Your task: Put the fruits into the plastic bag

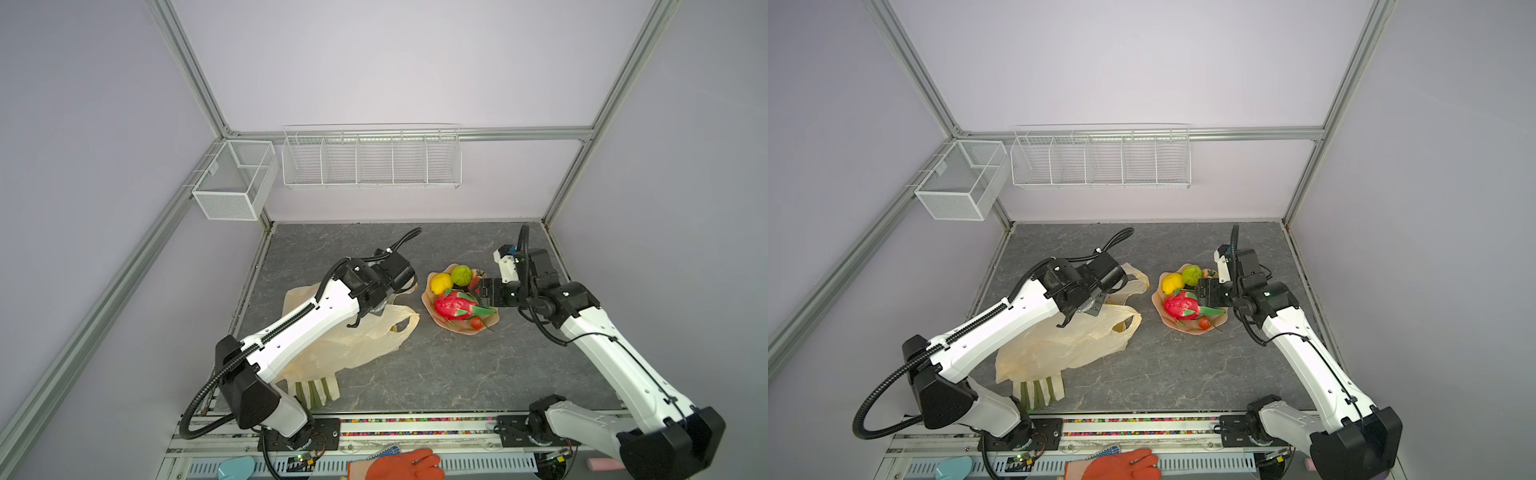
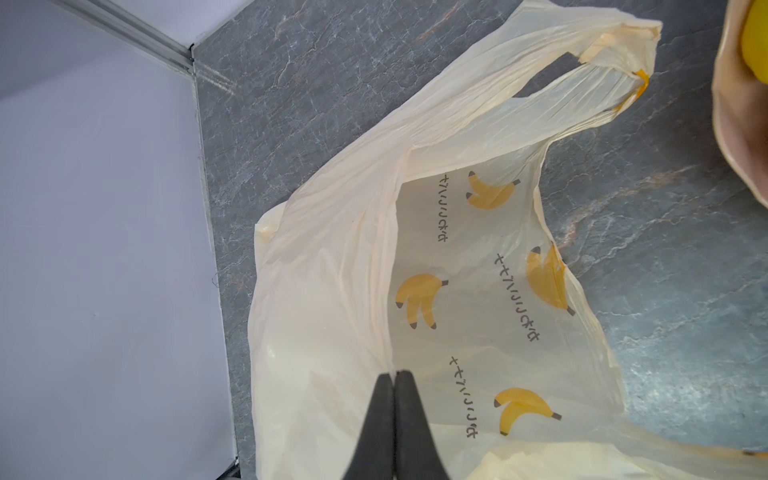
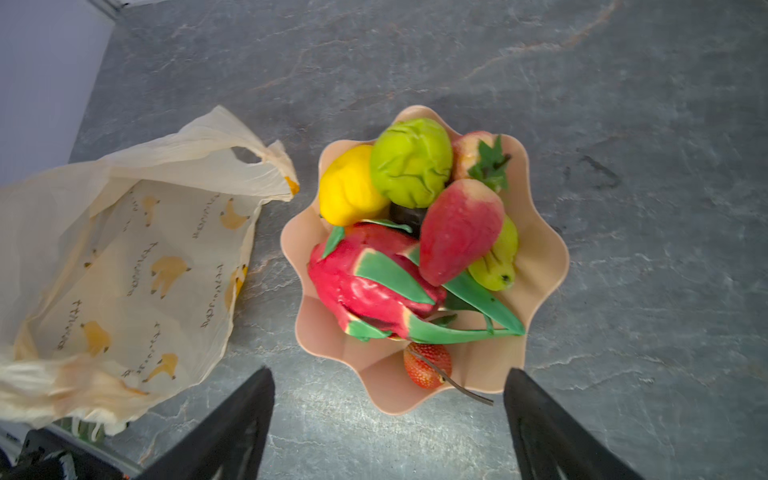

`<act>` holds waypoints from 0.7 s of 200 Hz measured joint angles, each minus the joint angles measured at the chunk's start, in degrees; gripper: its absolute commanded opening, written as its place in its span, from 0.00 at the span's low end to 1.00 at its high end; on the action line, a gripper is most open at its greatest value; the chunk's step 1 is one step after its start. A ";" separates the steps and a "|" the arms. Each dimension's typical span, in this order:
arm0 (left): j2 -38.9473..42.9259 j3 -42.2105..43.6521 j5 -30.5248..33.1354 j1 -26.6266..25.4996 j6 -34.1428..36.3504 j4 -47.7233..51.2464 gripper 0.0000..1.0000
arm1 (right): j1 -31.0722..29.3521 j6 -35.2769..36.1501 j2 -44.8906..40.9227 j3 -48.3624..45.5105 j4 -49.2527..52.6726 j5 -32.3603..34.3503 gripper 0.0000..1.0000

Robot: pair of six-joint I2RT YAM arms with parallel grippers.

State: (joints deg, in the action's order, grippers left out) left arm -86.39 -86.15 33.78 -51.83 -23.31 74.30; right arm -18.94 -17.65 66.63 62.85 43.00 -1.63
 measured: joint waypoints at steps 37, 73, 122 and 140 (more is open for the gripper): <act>3.74 3.82 0.92 -1.84 1.68 -4.22 0.00 | 2.56 -1.03 6.49 0.39 0.46 0.13 0.96; 8.20 6.43 0.61 -1.84 3.48 -7.69 0.00 | 5.05 -2.16 13.03 2.03 -0.50 0.13 1.00; 14.71 11.74 -1.14 -1.86 5.75 -13.44 0.00 | 5.70 -3.65 19.12 3.98 -4.15 -0.46 0.95; 16.55 13.60 -2.10 -1.86 6.67 -15.45 0.00 | 5.73 -4.31 20.92 4.66 -5.31 -1.11 0.93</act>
State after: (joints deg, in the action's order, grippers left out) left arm -69.84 -72.55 31.68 -53.69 -16.64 58.85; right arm -13.21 -21.96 87.55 67.51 37.69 -2.74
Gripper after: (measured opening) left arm 0.047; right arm 0.941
